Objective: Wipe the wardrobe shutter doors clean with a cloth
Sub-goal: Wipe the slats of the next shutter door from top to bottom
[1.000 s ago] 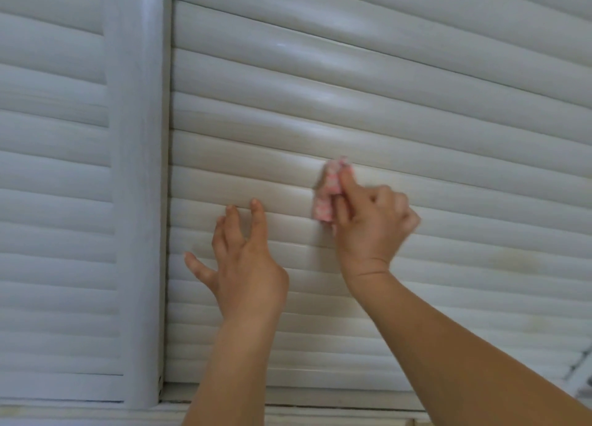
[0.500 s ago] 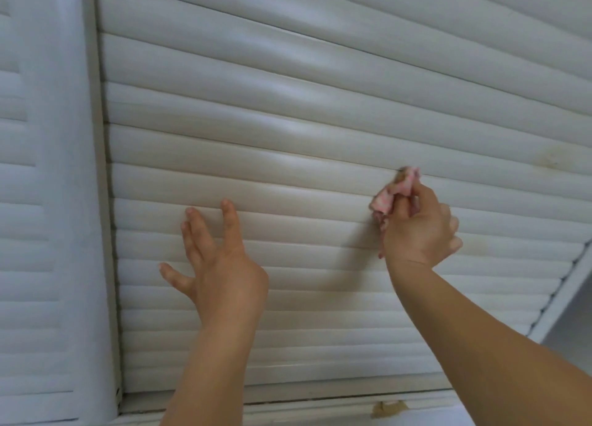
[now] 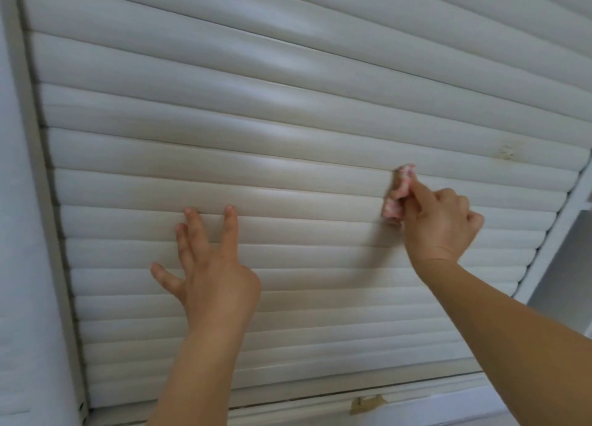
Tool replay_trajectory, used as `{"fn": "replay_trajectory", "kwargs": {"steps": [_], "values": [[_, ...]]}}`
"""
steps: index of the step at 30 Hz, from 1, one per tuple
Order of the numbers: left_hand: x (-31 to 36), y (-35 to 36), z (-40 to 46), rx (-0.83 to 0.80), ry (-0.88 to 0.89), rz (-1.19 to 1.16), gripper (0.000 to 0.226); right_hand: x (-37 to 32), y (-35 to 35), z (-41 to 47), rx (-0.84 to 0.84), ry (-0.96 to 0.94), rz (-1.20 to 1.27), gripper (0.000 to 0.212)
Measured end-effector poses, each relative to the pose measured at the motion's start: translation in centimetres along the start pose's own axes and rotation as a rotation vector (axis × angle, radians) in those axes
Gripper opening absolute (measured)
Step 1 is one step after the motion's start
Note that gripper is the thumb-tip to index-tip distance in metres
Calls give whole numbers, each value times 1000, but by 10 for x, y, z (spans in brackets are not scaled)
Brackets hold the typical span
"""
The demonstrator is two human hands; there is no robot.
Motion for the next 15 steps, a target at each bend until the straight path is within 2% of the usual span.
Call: {"fn": "replay_trajectory", "kwargs": {"steps": [4, 8, 10, 15], "values": [[-6, -2, -1, -19, 14, -19, 99, 21, 0, 6, -106, 369, 24, 38], [-16, -4, 1, -26, 47, -12, 99, -11, 8, -21, -151, 487, 211, 48], [-21, -5, 0, -41, 59, -4, 100, -35, 10, -49, -140, 448, 265, 55], [-30, -10, 3, -44, 131, 25, 95, -102, 21, -113, -115, -27, 139, 51]]}}
Point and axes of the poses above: each hand's wrist, its own z-axis towards the middle knuckle, its own y-axis out of the palm, x = y × z, the point moved 2 cm from there along z, towards the middle knuckle, and after that the axes turned 4 degrees about x, right-handed, at the moved point
